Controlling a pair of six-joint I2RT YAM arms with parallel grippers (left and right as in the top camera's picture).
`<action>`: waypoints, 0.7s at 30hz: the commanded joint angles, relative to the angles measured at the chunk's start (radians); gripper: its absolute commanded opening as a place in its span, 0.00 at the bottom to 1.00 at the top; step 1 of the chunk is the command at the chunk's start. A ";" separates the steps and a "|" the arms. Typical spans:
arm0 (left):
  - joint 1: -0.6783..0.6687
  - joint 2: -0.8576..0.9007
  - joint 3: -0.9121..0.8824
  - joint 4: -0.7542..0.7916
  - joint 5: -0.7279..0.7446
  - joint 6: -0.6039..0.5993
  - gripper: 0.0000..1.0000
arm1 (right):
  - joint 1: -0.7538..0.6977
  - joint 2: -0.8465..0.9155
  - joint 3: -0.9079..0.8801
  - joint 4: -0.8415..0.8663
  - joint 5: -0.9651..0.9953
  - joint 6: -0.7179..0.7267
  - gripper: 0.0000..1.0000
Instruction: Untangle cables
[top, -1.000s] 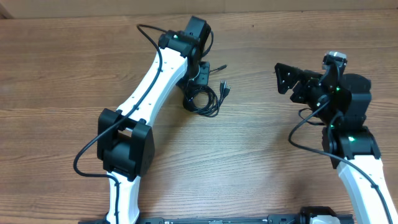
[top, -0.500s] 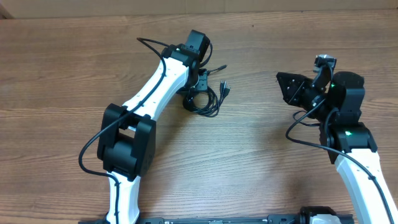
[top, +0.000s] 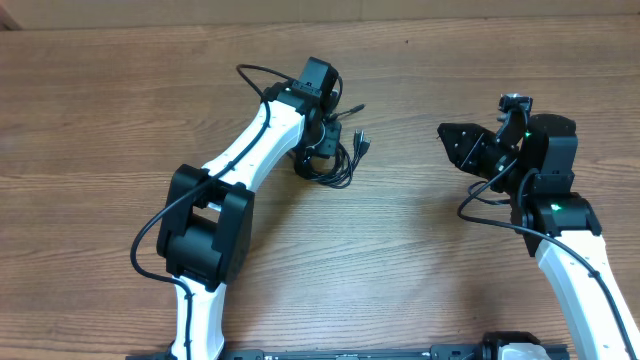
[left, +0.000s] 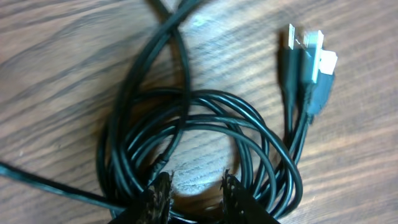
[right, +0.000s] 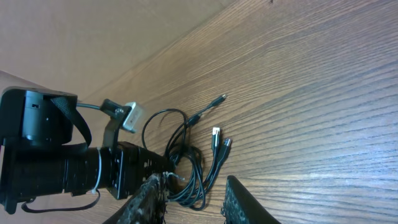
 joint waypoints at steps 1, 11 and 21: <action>-0.007 -0.003 -0.018 -0.002 0.061 0.158 0.28 | 0.003 0.000 0.024 0.006 -0.009 -0.003 0.31; -0.007 0.039 -0.019 -0.076 0.113 0.293 0.38 | 0.003 0.000 0.024 0.005 -0.009 -0.003 0.32; -0.007 0.106 -0.019 -0.079 0.161 0.334 0.38 | 0.003 0.000 0.024 0.005 -0.009 -0.003 0.32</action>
